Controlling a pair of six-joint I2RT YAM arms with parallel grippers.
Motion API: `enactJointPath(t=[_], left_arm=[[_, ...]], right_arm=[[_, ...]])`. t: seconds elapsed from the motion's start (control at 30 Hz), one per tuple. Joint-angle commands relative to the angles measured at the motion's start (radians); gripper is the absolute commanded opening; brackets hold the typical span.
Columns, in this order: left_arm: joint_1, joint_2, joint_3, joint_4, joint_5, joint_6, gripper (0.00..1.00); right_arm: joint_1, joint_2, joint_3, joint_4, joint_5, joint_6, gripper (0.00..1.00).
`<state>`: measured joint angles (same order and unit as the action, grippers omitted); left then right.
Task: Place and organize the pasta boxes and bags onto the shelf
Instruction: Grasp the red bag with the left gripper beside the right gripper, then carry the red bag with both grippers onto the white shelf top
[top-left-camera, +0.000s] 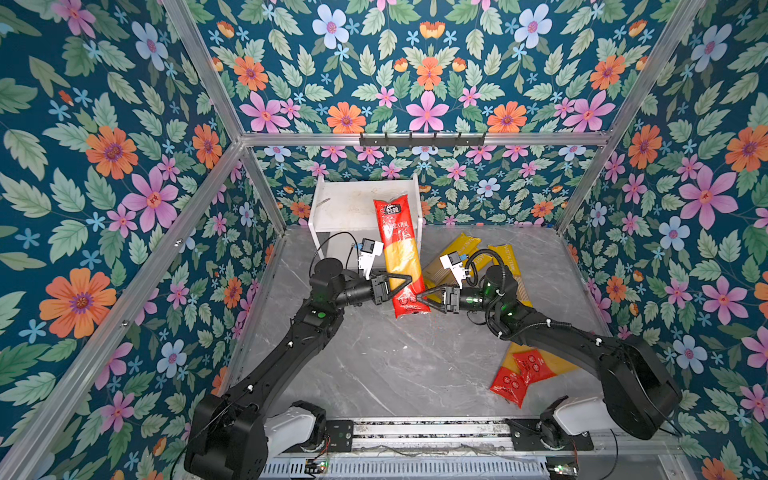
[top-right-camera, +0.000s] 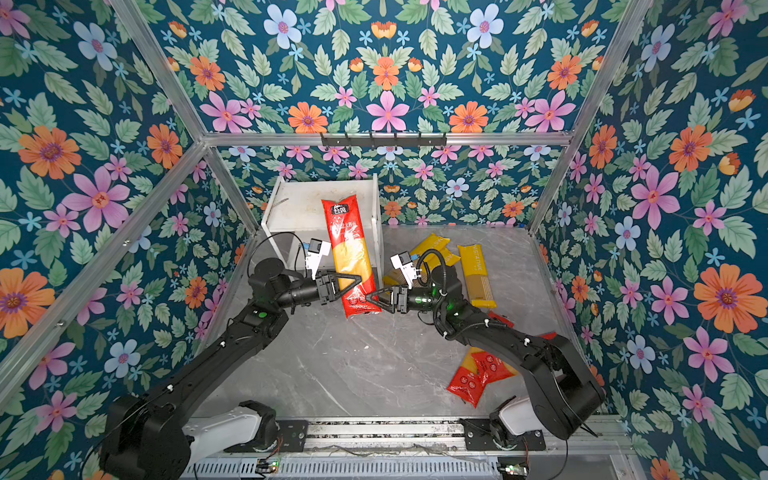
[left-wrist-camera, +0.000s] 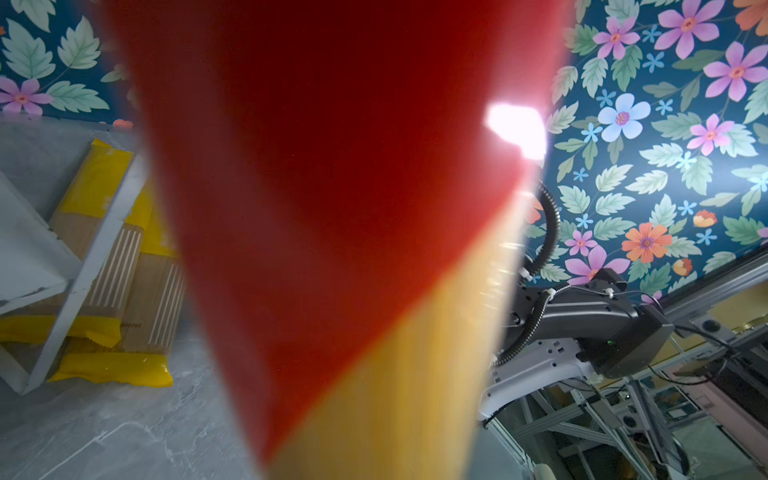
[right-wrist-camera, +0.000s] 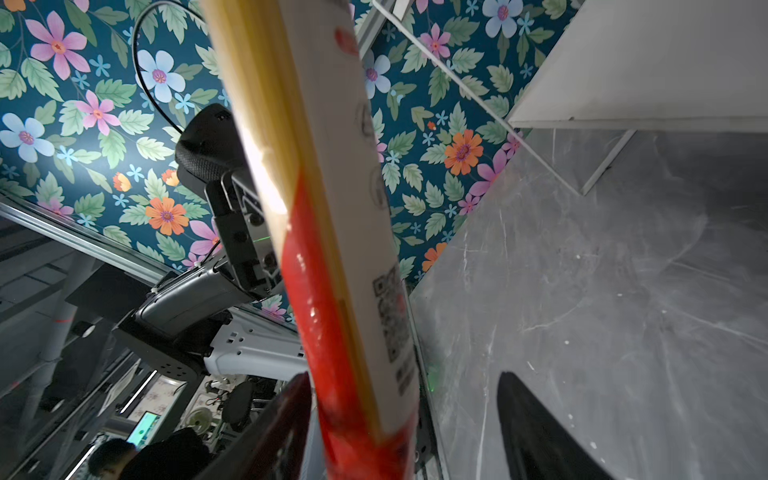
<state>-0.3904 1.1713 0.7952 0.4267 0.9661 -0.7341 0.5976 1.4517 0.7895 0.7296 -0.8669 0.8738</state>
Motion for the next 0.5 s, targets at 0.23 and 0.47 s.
enactJointPath(t=[0.23, 0.47], left_arm=[[0.022, 0.02, 0.002, 0.181, 0.043, -0.121, 0.26], [0.042, 0.013, -0.034, 0.226, 0.007, -0.19, 0.41]], right_arm=[[0.03, 0.056, 0.025, 0.159, 0.032, 0.103, 0.35], [0.033, 0.012, 0.016, 0.116, 0.133, 0.119, 0.07]])
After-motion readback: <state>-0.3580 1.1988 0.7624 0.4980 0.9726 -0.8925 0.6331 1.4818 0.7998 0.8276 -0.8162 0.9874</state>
